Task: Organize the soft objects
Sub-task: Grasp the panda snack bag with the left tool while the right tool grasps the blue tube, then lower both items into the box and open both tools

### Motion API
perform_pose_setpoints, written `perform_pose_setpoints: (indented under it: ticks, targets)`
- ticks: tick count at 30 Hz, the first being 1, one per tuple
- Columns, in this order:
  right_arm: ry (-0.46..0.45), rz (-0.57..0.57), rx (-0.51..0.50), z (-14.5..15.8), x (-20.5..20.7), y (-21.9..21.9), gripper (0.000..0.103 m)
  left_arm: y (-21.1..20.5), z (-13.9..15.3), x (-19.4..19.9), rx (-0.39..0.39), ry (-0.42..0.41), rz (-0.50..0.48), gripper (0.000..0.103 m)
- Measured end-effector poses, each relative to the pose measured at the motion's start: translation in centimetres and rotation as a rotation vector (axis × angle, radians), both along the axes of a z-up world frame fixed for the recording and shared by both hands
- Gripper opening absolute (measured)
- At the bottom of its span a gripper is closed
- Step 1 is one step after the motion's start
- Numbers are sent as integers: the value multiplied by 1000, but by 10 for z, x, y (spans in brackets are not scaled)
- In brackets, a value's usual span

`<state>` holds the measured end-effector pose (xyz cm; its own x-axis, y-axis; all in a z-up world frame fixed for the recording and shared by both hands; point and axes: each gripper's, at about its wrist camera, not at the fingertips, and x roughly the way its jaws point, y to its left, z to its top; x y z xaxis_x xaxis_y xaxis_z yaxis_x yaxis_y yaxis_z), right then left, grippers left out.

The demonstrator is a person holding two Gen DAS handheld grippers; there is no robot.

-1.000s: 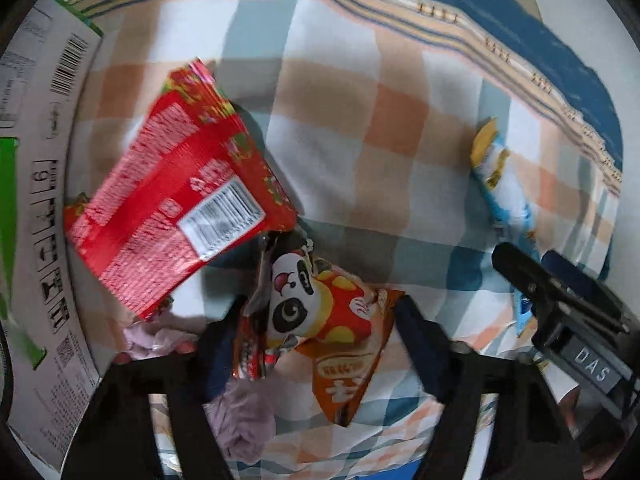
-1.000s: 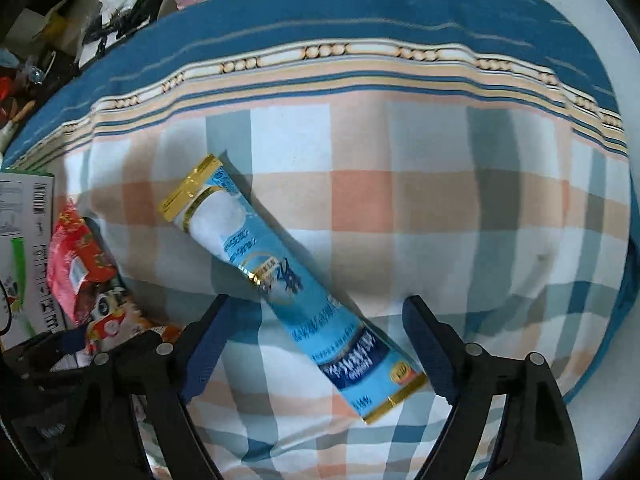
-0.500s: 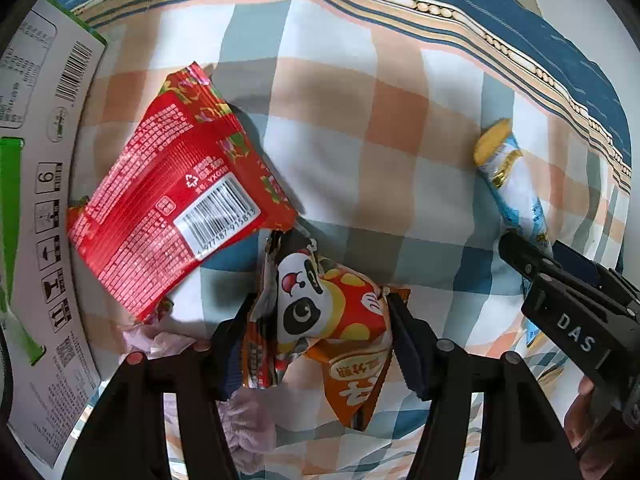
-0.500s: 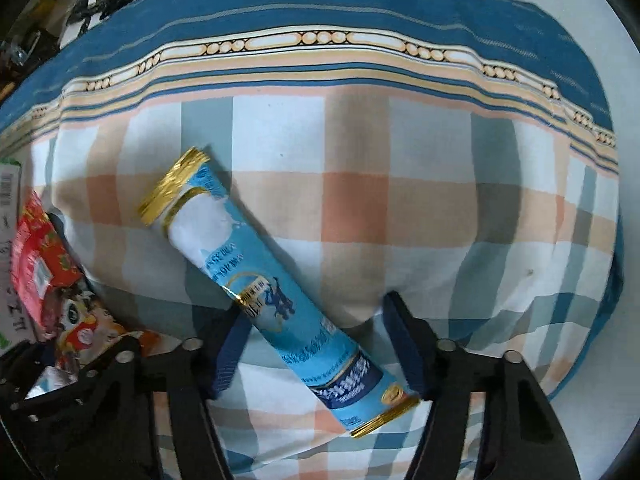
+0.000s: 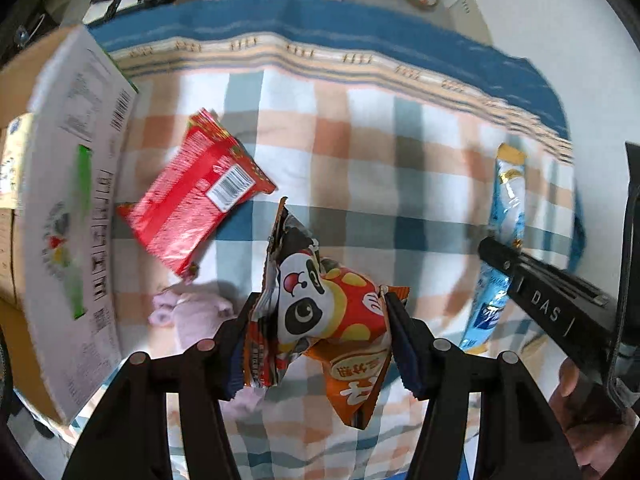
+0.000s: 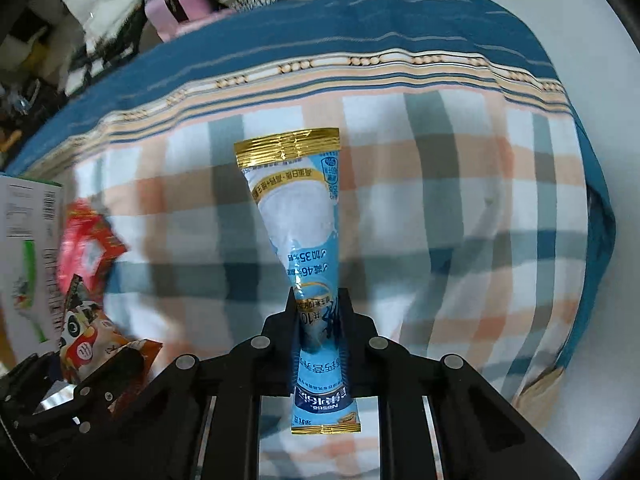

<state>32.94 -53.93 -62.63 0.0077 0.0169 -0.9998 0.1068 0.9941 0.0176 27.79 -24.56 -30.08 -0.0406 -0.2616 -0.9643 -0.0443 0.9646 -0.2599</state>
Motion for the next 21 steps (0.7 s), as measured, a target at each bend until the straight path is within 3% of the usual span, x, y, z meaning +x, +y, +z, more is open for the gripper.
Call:
perform_pose_setpoints:
  ticks: [4,9,15,21]
  targets:
    - [-55,-24,74,34,-26,14,16,20,39,-15,-44,-64,-10,56]
    - [-132,-10,151,82,-53,49,17,77,91,-27,-64,-156,-15,56]
    - [-190,51,253,146,-89,134,17,164,129,-28,-14,-241,0,56]
    - [-186,103,309,160,-92,252,17,263,138,-27,69,-276,56,56]
